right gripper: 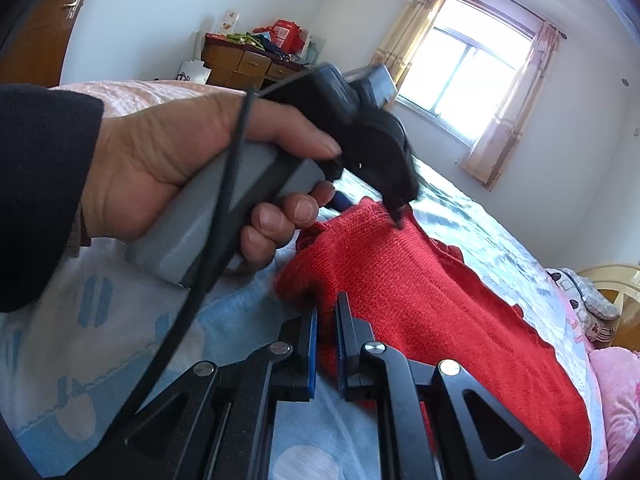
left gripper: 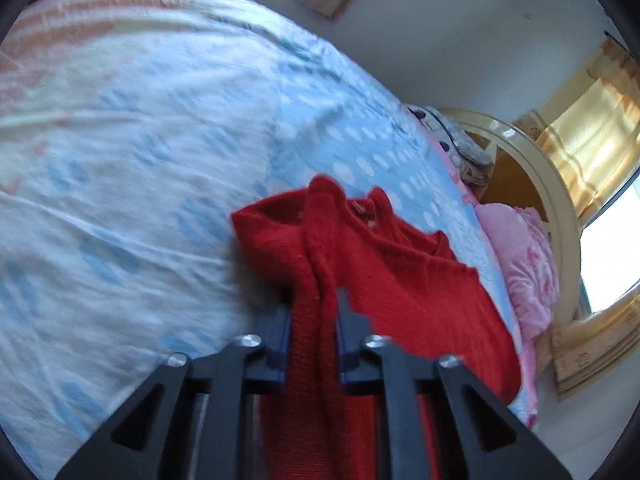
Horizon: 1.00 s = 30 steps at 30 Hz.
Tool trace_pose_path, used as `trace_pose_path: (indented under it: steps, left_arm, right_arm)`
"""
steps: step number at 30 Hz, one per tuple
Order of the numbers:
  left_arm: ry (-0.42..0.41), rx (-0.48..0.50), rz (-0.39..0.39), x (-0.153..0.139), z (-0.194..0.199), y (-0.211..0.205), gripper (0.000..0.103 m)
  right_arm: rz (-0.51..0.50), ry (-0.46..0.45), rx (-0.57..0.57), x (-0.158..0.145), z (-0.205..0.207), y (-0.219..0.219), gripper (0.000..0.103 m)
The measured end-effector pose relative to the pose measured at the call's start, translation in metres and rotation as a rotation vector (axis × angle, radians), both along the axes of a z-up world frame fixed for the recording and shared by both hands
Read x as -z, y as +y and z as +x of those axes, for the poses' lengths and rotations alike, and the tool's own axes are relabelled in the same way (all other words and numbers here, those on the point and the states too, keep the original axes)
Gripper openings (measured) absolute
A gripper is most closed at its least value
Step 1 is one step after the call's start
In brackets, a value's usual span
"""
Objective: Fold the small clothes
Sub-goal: 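Lift the side edge with both tools and fold it over the sweater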
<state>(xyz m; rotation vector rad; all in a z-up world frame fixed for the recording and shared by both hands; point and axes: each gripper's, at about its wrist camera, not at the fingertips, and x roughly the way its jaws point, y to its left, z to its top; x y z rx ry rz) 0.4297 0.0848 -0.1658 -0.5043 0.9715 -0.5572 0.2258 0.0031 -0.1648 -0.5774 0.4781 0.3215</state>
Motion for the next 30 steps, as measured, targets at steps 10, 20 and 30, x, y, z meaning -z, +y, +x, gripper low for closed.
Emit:
trace_pose_path:
  steps: [10, 20, 30]
  left_arm:
    - [-0.015, 0.009, -0.05, -0.045, -0.011, -0.017, 0.015]
    - [-0.105, 0.087, -0.027, -0.092, -0.016, -0.088, 0.015]
    - [-0.109, 0.178, -0.001, -0.094, -0.019, -0.162, 0.015]
  right_arm:
    - [0.119, -0.011, 0.02, -0.04, -0.012, -0.047, 0.006]
    - [0.286, -0.013, 0.101, -0.077, -0.022, -0.118, 0.006]
    - [0.473, 0.097, 0.184, -0.078, -0.026, -0.198, 0.006]
